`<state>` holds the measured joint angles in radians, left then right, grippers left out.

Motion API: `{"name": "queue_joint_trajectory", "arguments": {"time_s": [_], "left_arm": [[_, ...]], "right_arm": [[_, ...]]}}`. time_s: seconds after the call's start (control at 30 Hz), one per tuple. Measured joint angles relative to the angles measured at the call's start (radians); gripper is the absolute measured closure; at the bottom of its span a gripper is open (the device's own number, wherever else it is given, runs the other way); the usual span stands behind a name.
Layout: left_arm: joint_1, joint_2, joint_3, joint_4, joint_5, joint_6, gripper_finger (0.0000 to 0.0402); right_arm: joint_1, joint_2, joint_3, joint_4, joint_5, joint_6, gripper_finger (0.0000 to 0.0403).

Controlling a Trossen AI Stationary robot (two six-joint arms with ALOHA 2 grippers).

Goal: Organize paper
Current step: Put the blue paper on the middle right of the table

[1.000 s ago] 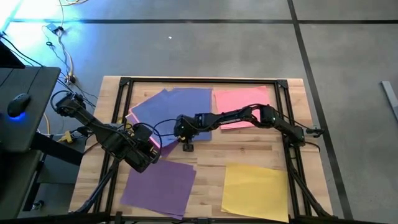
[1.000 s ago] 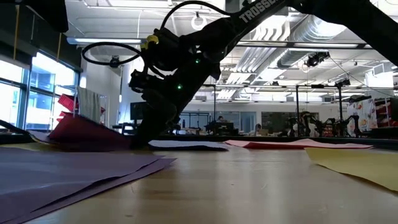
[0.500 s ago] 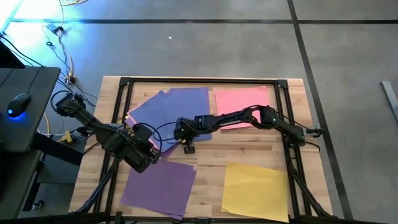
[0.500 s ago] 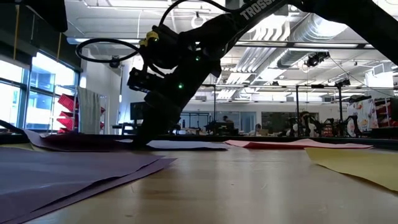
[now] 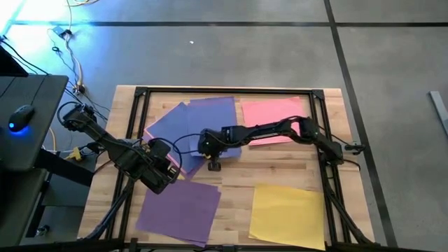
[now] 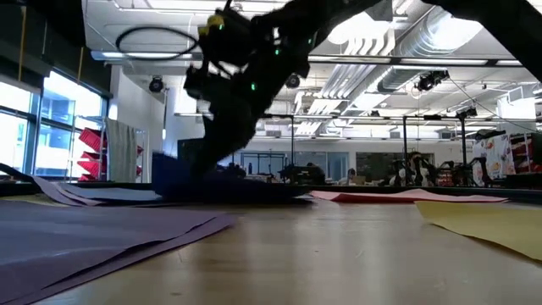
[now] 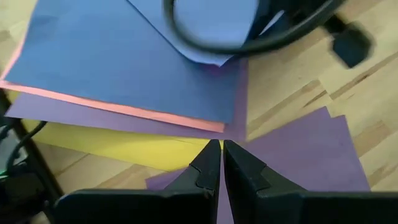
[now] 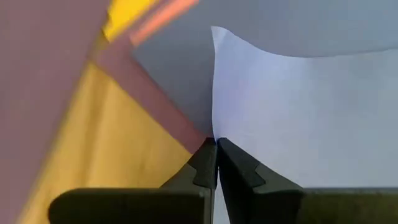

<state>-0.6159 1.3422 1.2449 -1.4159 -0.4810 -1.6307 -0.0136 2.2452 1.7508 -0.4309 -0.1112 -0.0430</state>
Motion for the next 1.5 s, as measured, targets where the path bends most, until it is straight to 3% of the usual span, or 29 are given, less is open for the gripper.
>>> {"name": "queue_joint_trajectory", "arguments": {"time_s": [0.2,0.3,0.5,0.67,0.77,0.9,1.0,1.2,1.37,1.5], "left_arm": [[0.0,0.001,0.029,-0.119,-0.054,-0.071,0.0402],[0.0,0.0,0.079,-0.156,-0.151,-0.079,0.0402],[0.019,-0.001,0.195,-0.153,-0.364,0.05,0.0402],[0.058,-0.002,0.279,-0.153,-0.49,0.279,0.0402],[0.089,-0.002,0.317,-0.154,-0.501,0.445,0.0402],[0.114,-0.002,0.347,-0.155,-0.501,0.613,0.0402],[0.114,-0.003,0.35,-0.155,-0.5,0.7,0.0402],[0.103,-0.005,0.35,-0.155,-0.499,0.814,0.0402],[0.089,-0.006,0.35,-0.154,-0.492,0.866,0.0402],[0.083,-0.007,0.35,-0.151,-0.47,0.875,0.0402]], "right_arm": [[0.022,-0.128,0.0,0.001,0.04,0.148,0.0403],[0.031,-0.219,0.001,-0.006,0.072,0.251,0.0403],[0.037,-0.463,0.002,-0.105,0.194,0.563,0.0403],[0.062,-0.633,0.002,-0.392,0.373,0.872,0.0403],[0.1,-0.696,0.002,-0.705,0.493,1.088,0.0403],[0.165,-0.711,-0.001,-1.136,0.546,1.424,0.0403],[0.193,-0.759,-0.086,-1.092,0.531,1.527,0.0403],[0.2,-0.791,-0.363,-1.076,0.378,1.672,0.0403],[0.19,-0.797,-0.539,-1.066,0.225,1.551,0.0403],[0.179,-0.797,-0.628,-1.051,0.18,1.417,0.0403]]}}
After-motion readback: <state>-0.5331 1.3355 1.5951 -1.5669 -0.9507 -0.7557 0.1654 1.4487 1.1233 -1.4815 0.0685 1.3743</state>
